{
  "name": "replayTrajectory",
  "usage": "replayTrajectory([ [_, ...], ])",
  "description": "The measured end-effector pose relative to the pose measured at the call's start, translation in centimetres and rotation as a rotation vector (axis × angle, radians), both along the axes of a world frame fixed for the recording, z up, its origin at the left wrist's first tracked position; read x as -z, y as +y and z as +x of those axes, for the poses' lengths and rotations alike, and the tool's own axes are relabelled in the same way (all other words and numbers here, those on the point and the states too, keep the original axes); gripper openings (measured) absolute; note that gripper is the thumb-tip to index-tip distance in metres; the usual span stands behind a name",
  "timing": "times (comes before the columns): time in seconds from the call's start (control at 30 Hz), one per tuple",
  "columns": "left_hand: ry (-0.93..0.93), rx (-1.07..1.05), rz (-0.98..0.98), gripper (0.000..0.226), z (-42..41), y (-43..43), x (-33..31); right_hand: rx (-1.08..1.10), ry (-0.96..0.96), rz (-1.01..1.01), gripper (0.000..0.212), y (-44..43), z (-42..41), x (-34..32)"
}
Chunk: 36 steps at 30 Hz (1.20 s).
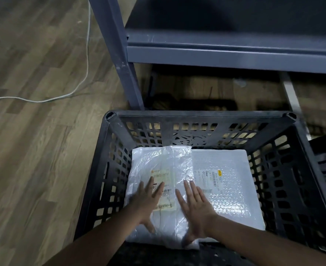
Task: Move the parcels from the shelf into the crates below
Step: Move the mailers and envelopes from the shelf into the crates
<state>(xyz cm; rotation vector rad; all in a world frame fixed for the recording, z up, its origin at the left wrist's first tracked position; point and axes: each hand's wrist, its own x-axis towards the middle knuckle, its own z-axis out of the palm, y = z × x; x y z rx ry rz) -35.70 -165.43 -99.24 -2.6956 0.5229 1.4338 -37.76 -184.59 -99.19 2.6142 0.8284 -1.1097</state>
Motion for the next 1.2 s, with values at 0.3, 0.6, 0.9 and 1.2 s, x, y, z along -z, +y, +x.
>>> replayTrajectory([
  [0.3, -0.063, -0.020, 0.049, 0.142, -1.8, -0.9, 1.4, 0.083, -0.108, -0.051, 0.113, 1.1, -1.7, 1.5],
  [0.6, 0.030, -0.068, -0.070, 0.117, -0.2, -0.3, 0.1, 0.105, 0.033, 0.191, 0.108, -1.4, 1.5, -1.1],
  [0.9, -0.204, -0.132, -0.132, 0.075, 2.6, -2.3, -5.6, 0.355, -0.024, 0.300, 0.069, -2.7, 3.5, -6.8],
  [1.2, -0.296, -0.148, -0.151, 0.063, 1.9, -5.0, -21.9, 0.481, -0.105, 0.323, 0.064, -4.3, 2.5, -22.2],
])
